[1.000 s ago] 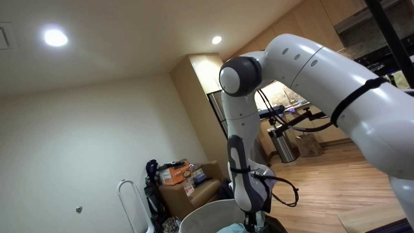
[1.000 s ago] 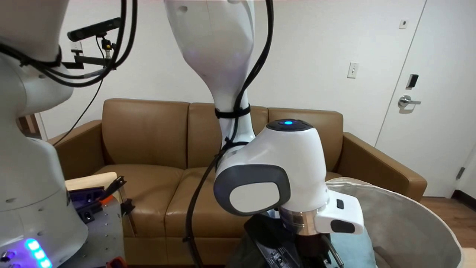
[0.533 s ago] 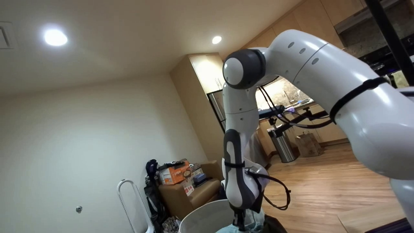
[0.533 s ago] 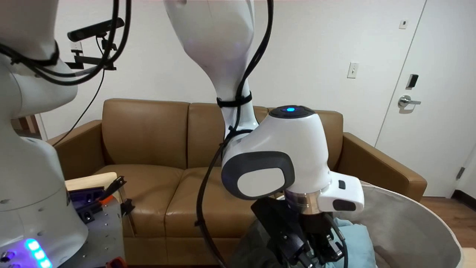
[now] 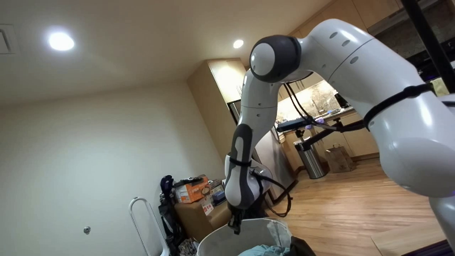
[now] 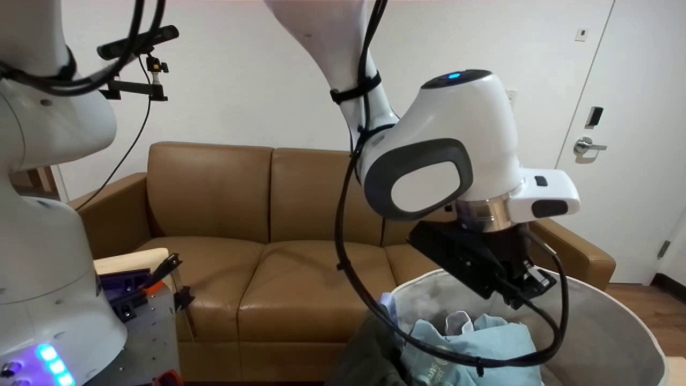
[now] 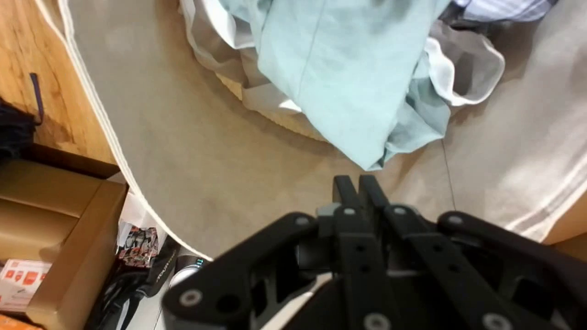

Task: Take the clothes from the bag and put them on the couch

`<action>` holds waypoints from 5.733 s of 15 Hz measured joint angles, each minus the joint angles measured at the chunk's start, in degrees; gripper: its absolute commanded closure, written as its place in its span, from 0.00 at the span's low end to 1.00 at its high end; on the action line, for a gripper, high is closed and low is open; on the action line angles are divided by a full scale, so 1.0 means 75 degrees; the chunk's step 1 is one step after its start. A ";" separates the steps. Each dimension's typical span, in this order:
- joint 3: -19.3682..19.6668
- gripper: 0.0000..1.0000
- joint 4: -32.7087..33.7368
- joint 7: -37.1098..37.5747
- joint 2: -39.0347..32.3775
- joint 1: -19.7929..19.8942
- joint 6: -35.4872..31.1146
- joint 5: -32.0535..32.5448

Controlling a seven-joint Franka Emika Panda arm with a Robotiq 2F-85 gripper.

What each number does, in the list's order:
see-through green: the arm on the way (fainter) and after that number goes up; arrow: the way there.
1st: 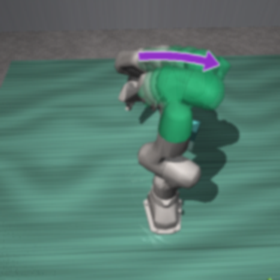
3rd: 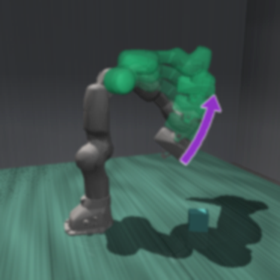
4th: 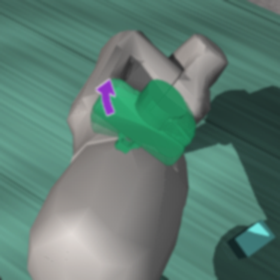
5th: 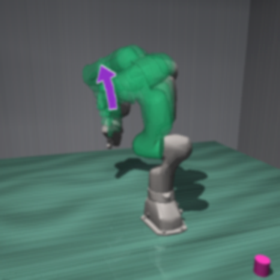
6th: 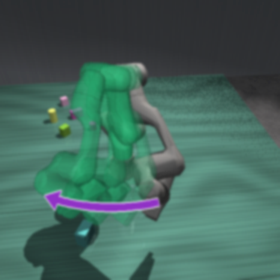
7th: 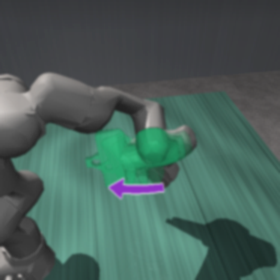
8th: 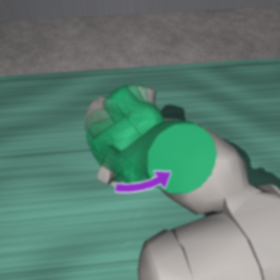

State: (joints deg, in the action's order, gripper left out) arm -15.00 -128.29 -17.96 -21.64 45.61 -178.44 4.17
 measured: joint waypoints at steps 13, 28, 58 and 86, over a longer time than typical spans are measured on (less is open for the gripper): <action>-0.0127 0.00 0.0421 0.0095 -0.0575 -0.0030 0.0590 -0.0055; 0.0354 0.53 0.1941 -0.0725 -0.3525 -0.0095 -0.0445 0.0751; -0.2299 0.92 0.4226 -0.0715 -0.2005 -0.0703 -0.0156 0.0784; -0.1770 0.90 0.6101 -0.0053 -0.4542 -0.5390 0.1341 -0.0690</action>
State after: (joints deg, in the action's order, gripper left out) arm -28.27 -82.54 -18.35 -55.70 5.18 -168.38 -1.00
